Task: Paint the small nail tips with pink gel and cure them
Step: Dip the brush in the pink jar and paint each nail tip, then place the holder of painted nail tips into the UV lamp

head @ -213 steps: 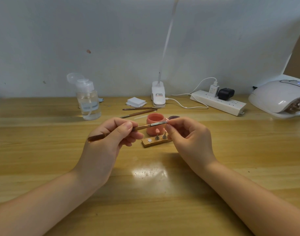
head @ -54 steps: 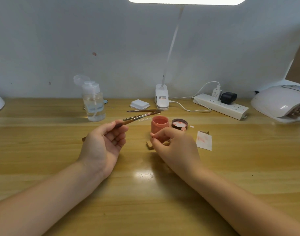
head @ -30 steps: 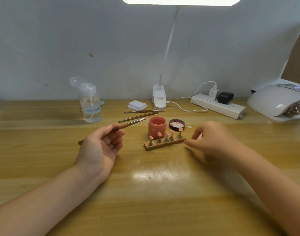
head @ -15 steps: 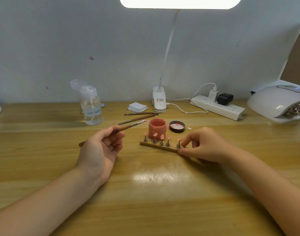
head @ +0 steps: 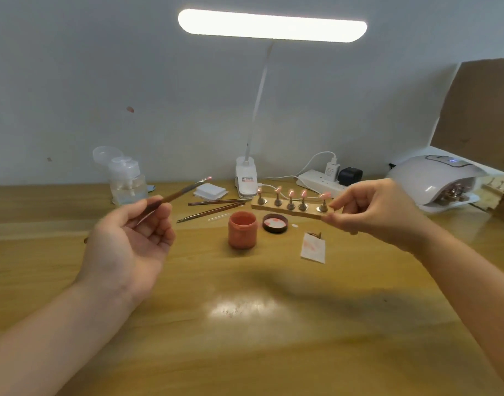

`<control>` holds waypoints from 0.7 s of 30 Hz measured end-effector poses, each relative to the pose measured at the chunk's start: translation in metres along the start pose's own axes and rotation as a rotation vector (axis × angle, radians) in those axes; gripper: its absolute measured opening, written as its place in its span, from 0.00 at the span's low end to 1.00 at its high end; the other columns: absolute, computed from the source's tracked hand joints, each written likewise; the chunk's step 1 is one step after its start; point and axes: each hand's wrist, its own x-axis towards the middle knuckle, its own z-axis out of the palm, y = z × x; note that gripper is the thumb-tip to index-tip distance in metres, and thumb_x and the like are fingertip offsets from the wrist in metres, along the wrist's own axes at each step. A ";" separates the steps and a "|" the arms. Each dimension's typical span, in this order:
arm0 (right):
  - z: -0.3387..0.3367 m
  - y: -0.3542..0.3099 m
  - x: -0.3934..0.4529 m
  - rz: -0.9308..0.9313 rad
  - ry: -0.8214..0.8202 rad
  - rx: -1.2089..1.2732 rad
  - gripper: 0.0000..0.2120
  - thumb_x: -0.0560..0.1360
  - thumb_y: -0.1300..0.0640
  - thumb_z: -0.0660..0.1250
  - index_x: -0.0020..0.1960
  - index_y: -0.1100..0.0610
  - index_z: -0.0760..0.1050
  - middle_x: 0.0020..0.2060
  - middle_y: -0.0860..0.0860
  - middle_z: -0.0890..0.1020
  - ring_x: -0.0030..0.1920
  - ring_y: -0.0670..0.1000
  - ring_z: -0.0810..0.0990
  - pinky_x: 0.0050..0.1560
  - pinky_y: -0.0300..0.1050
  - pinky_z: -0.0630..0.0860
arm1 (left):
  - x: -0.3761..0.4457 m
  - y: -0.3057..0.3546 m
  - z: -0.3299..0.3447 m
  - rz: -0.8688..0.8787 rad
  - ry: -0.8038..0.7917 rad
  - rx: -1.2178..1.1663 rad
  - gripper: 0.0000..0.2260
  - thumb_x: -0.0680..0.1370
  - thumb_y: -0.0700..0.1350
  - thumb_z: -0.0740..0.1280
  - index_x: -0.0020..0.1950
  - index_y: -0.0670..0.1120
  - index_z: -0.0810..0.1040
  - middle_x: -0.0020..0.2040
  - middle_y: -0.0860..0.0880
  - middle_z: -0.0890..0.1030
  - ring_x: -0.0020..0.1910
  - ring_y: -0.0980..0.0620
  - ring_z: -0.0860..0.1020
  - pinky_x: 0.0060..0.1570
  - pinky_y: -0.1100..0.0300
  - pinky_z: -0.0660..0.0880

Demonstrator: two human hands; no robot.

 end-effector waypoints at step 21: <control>-0.106 0.167 -0.053 0.575 0.362 -0.322 0.12 0.65 0.47 0.78 0.36 0.54 0.81 0.24 0.48 0.80 0.30 0.48 0.79 0.37 0.43 0.75 | -0.010 -0.234 0.208 -0.455 -0.249 0.103 0.06 0.78 0.39 0.64 0.46 0.40 0.79 0.31 0.47 0.82 0.33 0.51 0.76 0.36 0.61 0.73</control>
